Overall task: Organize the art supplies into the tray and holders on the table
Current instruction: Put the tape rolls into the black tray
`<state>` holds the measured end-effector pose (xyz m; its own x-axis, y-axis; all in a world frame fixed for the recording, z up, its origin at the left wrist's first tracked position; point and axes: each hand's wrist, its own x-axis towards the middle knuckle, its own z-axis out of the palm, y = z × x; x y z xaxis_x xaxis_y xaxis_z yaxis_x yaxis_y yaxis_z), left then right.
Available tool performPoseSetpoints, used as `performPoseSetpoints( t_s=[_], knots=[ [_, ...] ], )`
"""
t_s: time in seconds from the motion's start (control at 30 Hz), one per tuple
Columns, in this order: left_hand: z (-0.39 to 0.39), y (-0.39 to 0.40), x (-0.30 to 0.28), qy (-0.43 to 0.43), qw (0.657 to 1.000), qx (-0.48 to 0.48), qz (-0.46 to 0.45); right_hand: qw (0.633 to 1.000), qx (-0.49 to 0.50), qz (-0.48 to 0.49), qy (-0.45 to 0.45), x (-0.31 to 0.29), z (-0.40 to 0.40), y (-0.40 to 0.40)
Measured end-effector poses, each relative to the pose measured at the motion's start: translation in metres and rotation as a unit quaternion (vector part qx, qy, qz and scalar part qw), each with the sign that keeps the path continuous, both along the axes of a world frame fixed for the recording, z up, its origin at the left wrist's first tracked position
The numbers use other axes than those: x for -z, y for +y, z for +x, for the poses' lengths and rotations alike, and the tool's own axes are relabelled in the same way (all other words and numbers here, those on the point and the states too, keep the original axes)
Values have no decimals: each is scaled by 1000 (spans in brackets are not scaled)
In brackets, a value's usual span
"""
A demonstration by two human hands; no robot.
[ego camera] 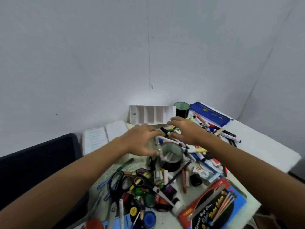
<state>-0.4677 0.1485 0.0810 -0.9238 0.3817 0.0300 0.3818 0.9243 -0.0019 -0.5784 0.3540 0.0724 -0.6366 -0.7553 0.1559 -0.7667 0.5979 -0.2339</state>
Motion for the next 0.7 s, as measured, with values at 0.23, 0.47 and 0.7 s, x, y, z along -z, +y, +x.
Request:
performPoseSetpoints(
  t_s=[0.23,0.47,0.7],
  knots=[
    [-40,59,33,-109,994,-9,-30,997,58,32,-42,28,-94,57],
    [-54,62,42,-137,989,-35,-50,996,62,-13,-65,48,-179,24],
    [-55,65,37,-143,988,-50,-38,998,47,0,-34,74,-225,-19]
  ],
)
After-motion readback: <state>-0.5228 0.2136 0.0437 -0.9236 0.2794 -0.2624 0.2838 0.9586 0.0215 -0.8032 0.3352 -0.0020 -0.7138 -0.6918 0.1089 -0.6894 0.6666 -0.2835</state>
